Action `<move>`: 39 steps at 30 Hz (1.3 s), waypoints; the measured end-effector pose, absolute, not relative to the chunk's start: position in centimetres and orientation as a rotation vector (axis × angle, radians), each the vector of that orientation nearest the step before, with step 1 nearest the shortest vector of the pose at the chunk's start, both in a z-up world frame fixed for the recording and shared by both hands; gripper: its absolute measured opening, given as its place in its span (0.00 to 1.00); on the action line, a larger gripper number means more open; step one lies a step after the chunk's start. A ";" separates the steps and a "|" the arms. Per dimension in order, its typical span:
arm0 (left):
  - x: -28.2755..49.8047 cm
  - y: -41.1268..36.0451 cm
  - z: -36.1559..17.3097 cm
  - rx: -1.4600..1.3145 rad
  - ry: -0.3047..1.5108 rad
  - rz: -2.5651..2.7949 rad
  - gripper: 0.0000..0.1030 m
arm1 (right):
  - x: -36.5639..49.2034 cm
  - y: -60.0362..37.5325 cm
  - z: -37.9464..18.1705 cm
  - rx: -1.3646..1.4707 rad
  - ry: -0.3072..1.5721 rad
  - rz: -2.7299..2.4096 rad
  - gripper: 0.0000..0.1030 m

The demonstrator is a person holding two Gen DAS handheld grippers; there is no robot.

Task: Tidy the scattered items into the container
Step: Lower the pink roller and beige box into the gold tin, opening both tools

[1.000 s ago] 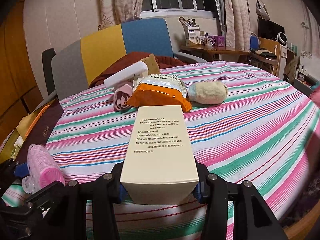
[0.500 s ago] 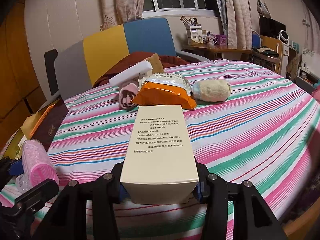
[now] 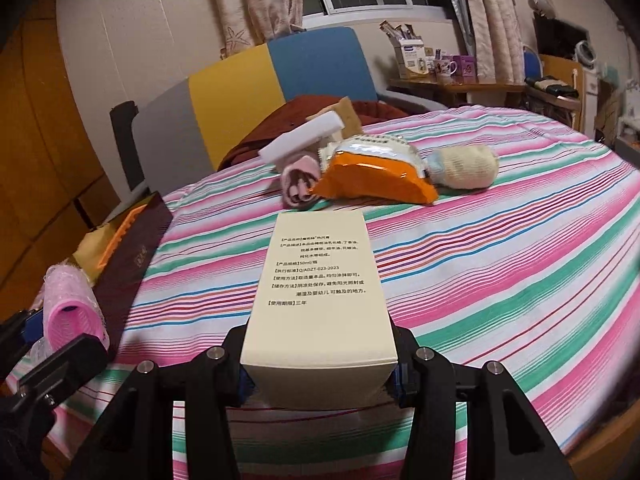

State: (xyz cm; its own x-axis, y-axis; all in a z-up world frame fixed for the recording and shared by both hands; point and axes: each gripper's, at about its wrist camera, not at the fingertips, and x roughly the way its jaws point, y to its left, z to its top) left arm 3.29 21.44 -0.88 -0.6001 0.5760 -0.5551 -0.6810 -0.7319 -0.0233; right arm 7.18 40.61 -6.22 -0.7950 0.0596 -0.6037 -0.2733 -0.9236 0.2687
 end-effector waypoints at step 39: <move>-8.6 -2.6 -4.1 -1.006 0.019 2.790 0.65 | -5.0 12.5 -0.2 -1.096 0.284 3.311 0.48</move>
